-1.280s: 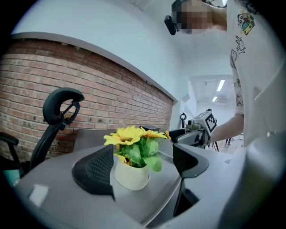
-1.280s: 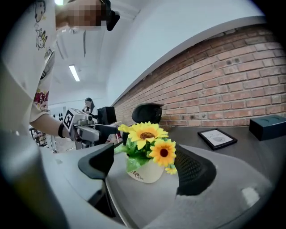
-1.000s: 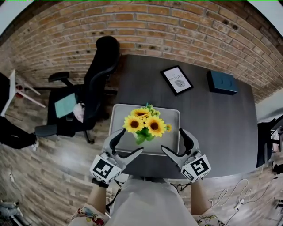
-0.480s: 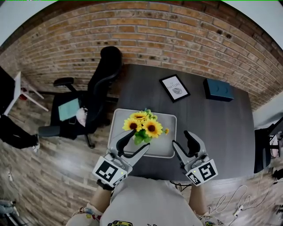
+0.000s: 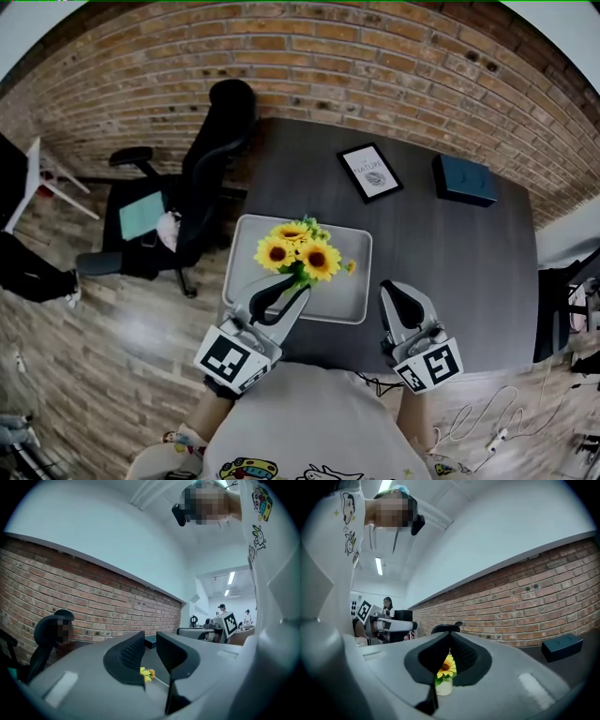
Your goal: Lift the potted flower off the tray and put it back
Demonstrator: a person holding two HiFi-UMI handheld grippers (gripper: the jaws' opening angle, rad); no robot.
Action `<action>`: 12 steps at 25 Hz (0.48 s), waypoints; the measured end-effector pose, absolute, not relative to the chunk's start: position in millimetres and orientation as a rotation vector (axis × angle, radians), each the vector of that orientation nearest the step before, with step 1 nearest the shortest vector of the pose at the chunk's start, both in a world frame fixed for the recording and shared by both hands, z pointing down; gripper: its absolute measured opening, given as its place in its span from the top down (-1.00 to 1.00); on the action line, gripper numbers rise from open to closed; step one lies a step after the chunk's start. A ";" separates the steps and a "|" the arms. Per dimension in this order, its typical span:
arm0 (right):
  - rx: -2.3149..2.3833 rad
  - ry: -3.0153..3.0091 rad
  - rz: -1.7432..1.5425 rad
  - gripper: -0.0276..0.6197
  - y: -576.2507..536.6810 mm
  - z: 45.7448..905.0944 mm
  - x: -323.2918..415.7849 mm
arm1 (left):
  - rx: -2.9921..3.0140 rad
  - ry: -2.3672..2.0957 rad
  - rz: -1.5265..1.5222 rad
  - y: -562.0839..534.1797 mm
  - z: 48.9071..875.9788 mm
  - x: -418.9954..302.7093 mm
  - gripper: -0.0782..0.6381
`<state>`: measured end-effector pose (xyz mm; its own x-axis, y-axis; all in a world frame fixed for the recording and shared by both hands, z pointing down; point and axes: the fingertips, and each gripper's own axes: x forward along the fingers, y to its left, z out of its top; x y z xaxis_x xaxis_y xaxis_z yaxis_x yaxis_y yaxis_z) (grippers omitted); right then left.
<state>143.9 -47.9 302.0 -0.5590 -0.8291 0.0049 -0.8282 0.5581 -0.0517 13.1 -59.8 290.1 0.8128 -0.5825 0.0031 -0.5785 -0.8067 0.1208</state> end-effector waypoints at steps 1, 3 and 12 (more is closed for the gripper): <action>-1.466 2.761 -0.080 0.91 -47.2 303.2 143.9 | 2.874 -0.934 -0.049 -59.5 291.4 12.7 0.60; -1.460 2.766 -0.097 0.91 -46.3 304.6 143.9 | 2.855 -0.957 -0.053 -60.3 293.0 10.6 0.72; -1.422 2.775 -0.157 0.91 -46.7 310.6 140.3 | 2.822 -1.007 -0.023 -65.2 301.2 3.8 0.76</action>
